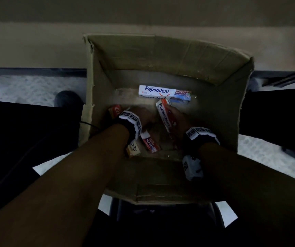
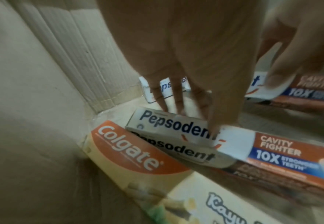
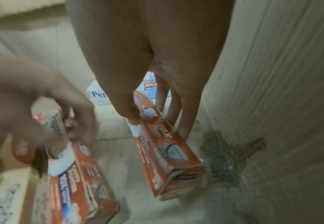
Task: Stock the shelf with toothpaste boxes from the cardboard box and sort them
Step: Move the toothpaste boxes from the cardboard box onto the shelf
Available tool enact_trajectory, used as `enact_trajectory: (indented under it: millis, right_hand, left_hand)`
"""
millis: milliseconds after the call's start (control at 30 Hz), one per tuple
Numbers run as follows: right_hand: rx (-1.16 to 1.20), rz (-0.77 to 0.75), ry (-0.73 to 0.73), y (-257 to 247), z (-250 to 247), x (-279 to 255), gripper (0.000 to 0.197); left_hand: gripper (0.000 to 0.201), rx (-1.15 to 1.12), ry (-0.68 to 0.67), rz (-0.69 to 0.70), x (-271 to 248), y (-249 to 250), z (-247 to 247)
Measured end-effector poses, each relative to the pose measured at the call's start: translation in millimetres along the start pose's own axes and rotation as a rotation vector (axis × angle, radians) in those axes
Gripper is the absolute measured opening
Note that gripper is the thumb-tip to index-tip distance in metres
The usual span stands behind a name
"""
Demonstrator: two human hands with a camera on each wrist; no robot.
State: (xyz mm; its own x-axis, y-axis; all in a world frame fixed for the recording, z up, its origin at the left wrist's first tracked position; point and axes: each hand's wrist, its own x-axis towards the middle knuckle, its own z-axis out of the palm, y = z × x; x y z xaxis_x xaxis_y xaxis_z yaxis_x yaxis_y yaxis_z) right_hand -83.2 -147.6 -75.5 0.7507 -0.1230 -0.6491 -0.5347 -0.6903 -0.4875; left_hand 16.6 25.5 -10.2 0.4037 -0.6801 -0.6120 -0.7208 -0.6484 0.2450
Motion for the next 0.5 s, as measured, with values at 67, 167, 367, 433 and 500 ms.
enact_trajectory:
  millis: [67, 167, 367, 433, 500]
  right_hand:
    - [0.004, -0.002, -0.023, 6.6, 1.2, 1.3, 0.074]
    - [0.06, -0.01, 0.011, 12.3, 4.0, 7.2, 0.082]
    - [0.071, -0.034, 0.017, 11.0, 2.0, 7.7, 0.087]
    - [0.065, -0.023, -0.004, 9.5, 1.4, 6.5, 0.087]
    - [0.035, 0.006, -0.015, 17.3, 8.9, 12.6, 0.092]
  left_hand:
    - [0.053, 0.046, -0.052, -0.027, -4.9, 2.2, -1.2]
    - [0.065, 0.06, -0.076, -0.066, -10.2, 3.2, 0.9]
    - [0.04, 0.155, 0.042, 0.049, 2.9, -11.7, 18.9]
    - [0.038, 0.137, 0.02, 0.058, 5.0, -12.5, 20.8]
    - [0.035, 0.148, 0.039, 0.057, 6.6, -13.4, 21.6]
